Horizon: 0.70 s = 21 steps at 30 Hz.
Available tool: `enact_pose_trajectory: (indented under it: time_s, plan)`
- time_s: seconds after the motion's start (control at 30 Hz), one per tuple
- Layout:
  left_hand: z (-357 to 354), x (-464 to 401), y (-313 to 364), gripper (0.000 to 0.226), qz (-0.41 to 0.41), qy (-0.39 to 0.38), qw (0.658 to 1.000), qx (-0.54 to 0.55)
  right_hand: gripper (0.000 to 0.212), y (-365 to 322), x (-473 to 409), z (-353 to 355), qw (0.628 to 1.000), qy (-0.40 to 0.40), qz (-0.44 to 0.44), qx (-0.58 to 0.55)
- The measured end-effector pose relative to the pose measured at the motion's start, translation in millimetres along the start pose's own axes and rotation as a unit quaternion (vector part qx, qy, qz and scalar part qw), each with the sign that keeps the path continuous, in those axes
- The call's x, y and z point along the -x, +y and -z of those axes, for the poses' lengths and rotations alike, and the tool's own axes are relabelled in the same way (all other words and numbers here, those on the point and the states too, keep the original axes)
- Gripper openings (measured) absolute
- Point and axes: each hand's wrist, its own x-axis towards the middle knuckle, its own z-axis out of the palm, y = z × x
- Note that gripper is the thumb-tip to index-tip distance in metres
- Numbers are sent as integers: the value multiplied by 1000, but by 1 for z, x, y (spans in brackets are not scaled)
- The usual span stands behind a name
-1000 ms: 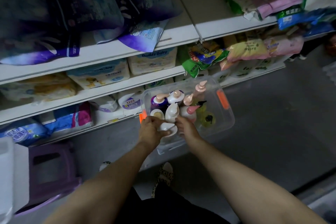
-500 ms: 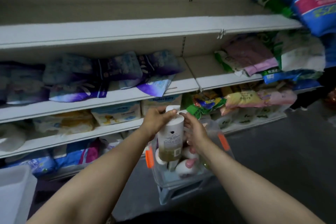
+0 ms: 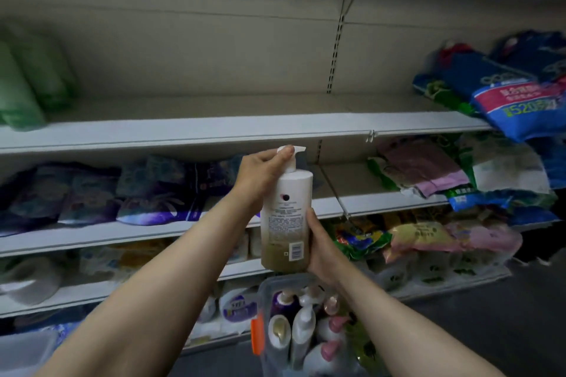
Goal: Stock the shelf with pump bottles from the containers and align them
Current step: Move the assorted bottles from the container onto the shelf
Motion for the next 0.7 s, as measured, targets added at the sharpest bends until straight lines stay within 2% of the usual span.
enact_pose_trajectory:
  time_s: [0.17, 0.3, 0.33, 0.43, 0.53, 0.7]
  plan:
    - [7, 1, 25, 44, -53, 41, 998, -14, 74, -27, -2, -17, 1000, -25, 15, 11]
    - [9, 5, 36, 33, -88, 91, 991, -29, 77, -38, -4, -38, 999, -4, 29, -16]
    - [8, 8, 36, 40, -95, 105, 989, -36, 80, -41, -4, -44, 999, 1, 31, -26]
    - [4, 21, 23, 82, -98, 122, 985, -73, 99, -53, -7, -64, 996, 12, 41, -78]
    - [0, 28, 10, 104, -110, 124, 980, -115, 89, -73, -11, -82, 987, 0, 76, -145]
    - [4, 23, 18, 128, -94, 169, 974, -117, 90, -95, -8, -101, 985, -35, 102, -137]
